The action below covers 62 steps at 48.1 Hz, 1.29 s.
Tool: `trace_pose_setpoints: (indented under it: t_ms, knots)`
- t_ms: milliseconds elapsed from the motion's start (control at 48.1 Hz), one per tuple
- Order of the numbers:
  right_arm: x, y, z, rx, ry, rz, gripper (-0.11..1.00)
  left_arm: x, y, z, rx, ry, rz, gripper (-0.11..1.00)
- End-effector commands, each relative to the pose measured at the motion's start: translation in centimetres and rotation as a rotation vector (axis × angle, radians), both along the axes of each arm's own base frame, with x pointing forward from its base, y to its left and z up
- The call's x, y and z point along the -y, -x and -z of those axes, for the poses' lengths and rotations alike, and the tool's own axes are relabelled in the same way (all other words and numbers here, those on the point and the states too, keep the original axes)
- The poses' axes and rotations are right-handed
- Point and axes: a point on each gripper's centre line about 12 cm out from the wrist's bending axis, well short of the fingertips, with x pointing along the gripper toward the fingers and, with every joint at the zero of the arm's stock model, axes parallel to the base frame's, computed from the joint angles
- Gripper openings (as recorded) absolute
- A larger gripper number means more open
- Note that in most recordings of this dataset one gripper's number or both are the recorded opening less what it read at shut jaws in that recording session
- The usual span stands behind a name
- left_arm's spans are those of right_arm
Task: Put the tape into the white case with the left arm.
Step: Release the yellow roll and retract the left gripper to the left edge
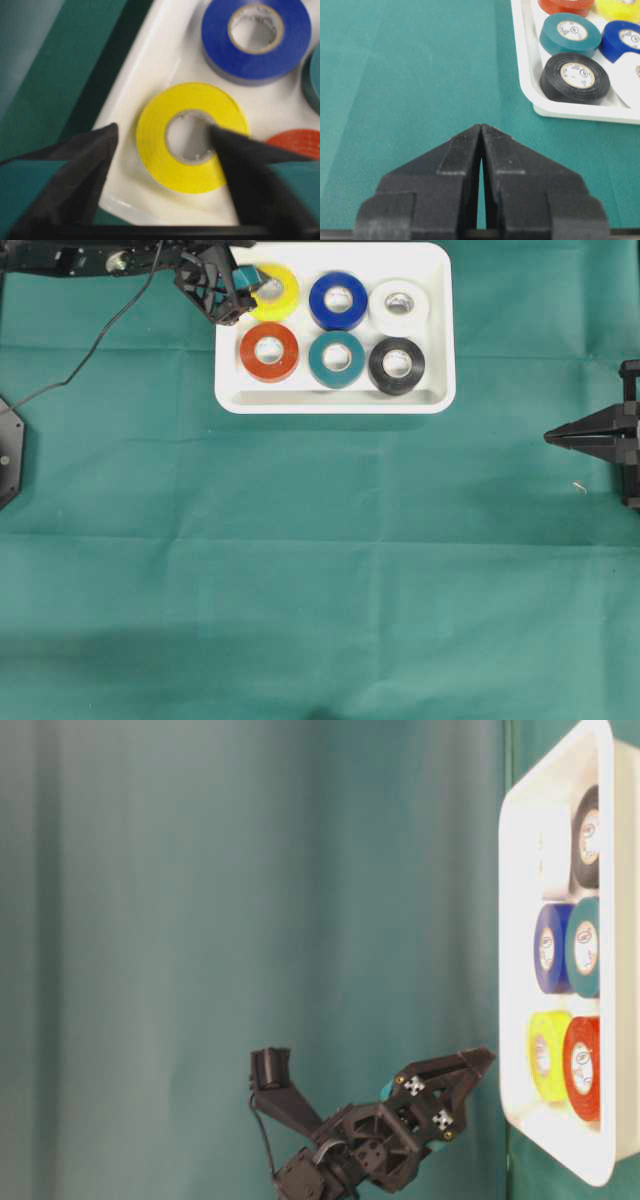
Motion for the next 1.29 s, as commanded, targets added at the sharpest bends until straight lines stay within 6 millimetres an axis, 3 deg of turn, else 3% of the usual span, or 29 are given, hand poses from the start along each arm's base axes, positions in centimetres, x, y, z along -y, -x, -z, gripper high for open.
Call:
trace_pose_setpoints:
  t_ms: [0,83,291,707,915,1269]
  knots:
    - [0.0,-0.2,-0.5,0.017,0.002,0.002,-0.09,0.2,0.1,-2.1,0.049,-0.029,0.002,0.92]
    - [0.0,-0.2,-0.5,0.017,0.002,0.002,-0.09,0.4,0.4,-2.6,0.06,-0.035,0.002,0.99]
    - [0.0,-0.2,-0.5,0.017,0.002,0.002,-0.09,2.2,1.5,-3.5,0.078,-0.038,0.023,0.99]
    - [0.0,-0.2,-0.5,0.017,0.002,0.002,-0.09,11.8,3.7,-5.4,0.184,-0.058,0.247,0.99]
    - [0.0,-0.2,-0.5,0.017,0.002,0.002,-0.09,16.5,5.4,-6.6,0.324,-0.093,0.384,0.99]
    - [0.0,-0.2,-0.5,0.017,0.002,0.002,-0.09,19.8,8.0,-6.1,0.423,0.003,0.435,0.99]
